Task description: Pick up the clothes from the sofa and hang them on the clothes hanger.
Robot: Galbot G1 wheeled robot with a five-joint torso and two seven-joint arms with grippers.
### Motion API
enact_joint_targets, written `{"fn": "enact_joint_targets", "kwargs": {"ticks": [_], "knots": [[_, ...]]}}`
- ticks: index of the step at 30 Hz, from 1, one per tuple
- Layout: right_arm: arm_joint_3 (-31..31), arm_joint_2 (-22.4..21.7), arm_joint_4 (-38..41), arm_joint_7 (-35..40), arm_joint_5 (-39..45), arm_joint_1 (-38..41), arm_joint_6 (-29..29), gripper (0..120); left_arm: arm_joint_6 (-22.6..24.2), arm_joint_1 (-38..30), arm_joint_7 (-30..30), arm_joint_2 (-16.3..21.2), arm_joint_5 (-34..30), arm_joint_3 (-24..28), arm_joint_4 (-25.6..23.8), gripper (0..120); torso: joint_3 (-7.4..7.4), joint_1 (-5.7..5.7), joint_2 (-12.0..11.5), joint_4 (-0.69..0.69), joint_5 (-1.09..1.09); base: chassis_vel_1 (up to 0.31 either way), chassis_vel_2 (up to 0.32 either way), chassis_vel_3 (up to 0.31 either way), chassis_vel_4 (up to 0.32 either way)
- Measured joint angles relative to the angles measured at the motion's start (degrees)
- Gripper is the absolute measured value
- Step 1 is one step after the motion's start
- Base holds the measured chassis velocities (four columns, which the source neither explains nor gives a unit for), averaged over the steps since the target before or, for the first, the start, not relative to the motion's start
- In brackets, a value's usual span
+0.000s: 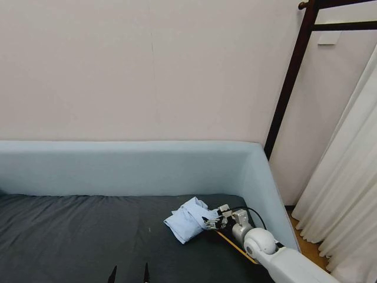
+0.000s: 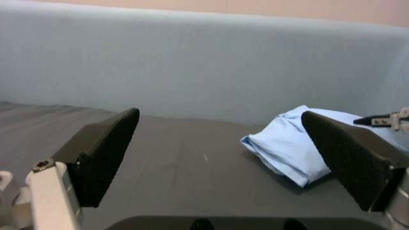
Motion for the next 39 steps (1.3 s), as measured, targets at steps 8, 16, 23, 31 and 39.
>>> {"fn": "enact_joint_targets", "kwargs": {"ticks": [8,16,23,31,39], "knots": [[-0.1,1.4,-2.2,-0.1,-0.7,0.1,0.5,88,-0.1,-0.4,0.0,-0.6,0.0,0.1,0.2,100,0.00,0.00,0.0,0.00,0.00,0.000,0.000,0.000,0.000],[-0.2,2.3,-4.0,-0.7,-2.1,0.2,1.3,50,-0.1,-0.5,0.0,-0.9,-0.1,0.3,0.2,100,0.00,0.00,0.0,0.01,0.00,0.000,0.000,0.000,0.000],[-1.1,2.4,-4.9,-1.0,-3.0,0.5,2.0,26,-0.1,-0.6,0.0,-1.2,-0.4,0.1,0.0,100,0.00,0.00,0.0,0.02,0.01,0.000,0.000,0.000,0.000],[-1.1,2.2,-4.6,-0.3,-1.8,0.2,2.3,0,-0.1,-0.7,0.0,-1.1,-0.5,0.1,0.0,100,-0.01,-0.01,0.0,0.01,0.01,0.000,0.000,0.000,0.000],[1.6,1.6,-0.9,0.9,-1.3,-1.0,2.5,0,0.0,-0.1,-0.1,-1.0,-0.5,-0.1,-0.5,100,0.00,-0.01,0.0,0.01,0.01,0.000,0.000,0.000,0.000]]}}
